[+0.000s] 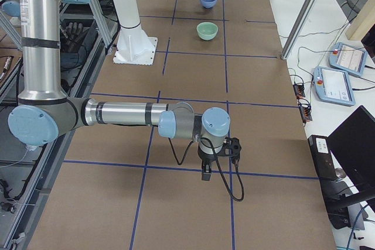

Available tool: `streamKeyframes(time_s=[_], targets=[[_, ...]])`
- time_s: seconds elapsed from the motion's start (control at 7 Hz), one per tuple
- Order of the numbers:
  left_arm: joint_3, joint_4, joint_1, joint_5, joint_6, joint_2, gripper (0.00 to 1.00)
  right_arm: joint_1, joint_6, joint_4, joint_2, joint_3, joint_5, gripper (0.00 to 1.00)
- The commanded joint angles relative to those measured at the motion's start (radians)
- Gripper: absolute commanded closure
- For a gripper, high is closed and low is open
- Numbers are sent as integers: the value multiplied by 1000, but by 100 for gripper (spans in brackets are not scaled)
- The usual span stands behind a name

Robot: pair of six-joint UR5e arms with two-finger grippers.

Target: Stack blue bowl on green bowl

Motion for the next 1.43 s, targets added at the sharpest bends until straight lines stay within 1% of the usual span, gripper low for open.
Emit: streamKeyframes(time_s=[0.0, 0.43, 0.57, 0.71, 0.86, 1.0, 1.14, 1.29], targets=[[23, 0, 3, -3, -8, -11, 0, -1, 0, 0, 0, 0, 0, 0], [20, 5, 3, 3, -31, -12, 0, -1, 2, 0, 0, 0, 0, 0], [18, -23, 9, -5, -97, -21, 0, -1, 0, 0, 1, 0, 0, 0], [31, -109, 38, -5, -137, -29, 0, -1, 2, 0, 0, 0, 0, 0], [32, -174, 117, -3, -225, -28, 0, 1, 2, 0, 0, 0, 0, 0], [32, -237, 191, 0, -366, -29, 0, -1, 0, 0, 0, 0, 0, 0], [37, -358, 251, 8, -534, -29, 0, -1, 0, 0, 0, 0, 0, 0], [73, -473, 320, 11, -668, -29, 0, -1, 2, 0, 1, 0, 0, 0]])
